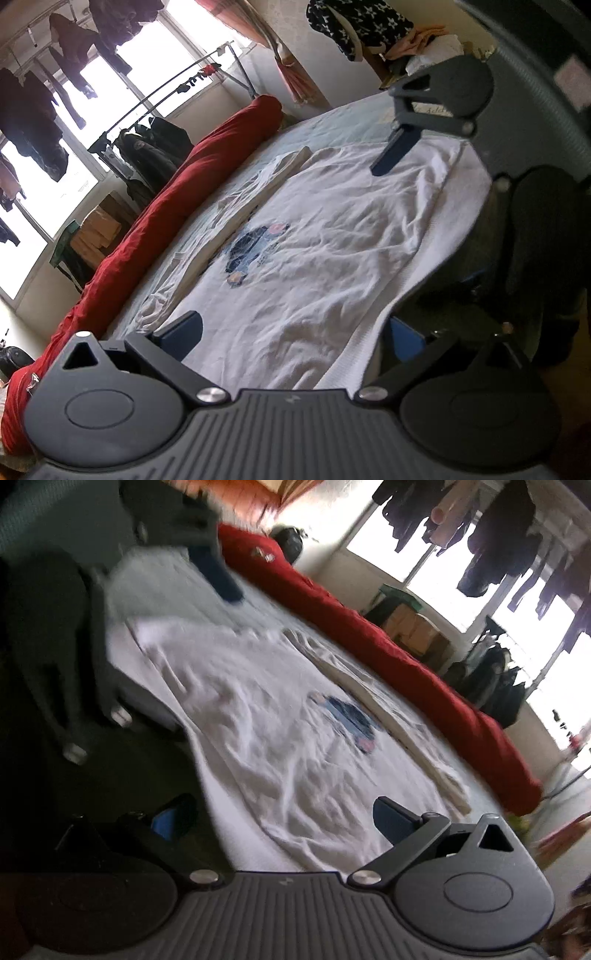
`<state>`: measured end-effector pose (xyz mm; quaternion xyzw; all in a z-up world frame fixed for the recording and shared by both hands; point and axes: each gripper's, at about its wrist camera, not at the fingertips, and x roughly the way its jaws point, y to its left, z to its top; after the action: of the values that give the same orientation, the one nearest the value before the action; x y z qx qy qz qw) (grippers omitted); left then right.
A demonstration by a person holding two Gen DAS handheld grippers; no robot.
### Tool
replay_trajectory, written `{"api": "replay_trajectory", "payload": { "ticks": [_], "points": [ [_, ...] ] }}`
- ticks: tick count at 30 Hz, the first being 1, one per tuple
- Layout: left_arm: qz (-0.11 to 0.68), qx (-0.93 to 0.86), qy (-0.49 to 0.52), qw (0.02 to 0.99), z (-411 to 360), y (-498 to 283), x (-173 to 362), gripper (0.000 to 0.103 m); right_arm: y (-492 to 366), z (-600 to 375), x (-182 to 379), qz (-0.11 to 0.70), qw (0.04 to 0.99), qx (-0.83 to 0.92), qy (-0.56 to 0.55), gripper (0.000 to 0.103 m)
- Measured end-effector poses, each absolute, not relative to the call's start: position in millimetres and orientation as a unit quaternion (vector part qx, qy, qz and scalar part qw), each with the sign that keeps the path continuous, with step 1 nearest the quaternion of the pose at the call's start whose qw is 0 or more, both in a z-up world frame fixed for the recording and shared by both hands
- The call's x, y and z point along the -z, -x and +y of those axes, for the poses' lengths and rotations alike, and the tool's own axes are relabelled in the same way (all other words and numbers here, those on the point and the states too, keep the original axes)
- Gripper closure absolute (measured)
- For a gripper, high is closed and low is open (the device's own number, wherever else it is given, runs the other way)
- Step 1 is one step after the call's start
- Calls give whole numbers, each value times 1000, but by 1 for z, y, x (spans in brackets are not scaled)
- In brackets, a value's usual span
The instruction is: Fold clothes
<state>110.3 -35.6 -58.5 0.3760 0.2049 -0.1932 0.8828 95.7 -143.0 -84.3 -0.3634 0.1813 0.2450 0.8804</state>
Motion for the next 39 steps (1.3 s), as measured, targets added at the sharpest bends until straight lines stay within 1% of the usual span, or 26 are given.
{"api": "replay_trajectory", "payload": {
  "ticks": [5,10,13,19,28,32,35,39],
  "points": [
    [198,198,-395,875,-42,-109,67,0,-90,-134,83,128,880,-189,416,0],
    [180,167,-428,870,-56,-119,81,0,-87,-134,68,88,892,-172,408,0],
    [176,137,-429,875,-55,-126,85,0,-89,-136,68,92,892,-176,407,0],
    [173,117,-434,876,-46,-126,86,0,-95,-135,99,120,876,-148,443,0],
    [161,80,-467,866,-20,-112,94,0,-104,-190,105,133,874,-66,463,0],
    [146,75,-498,852,-36,-116,100,0,-108,-184,108,124,873,-61,468,0],
    [150,78,-495,852,-43,-122,100,0,-110,-173,110,112,868,-75,478,0],
    [158,72,-492,853,-30,-123,97,0,-112,-174,109,110,866,-82,481,0]
  ]
}}
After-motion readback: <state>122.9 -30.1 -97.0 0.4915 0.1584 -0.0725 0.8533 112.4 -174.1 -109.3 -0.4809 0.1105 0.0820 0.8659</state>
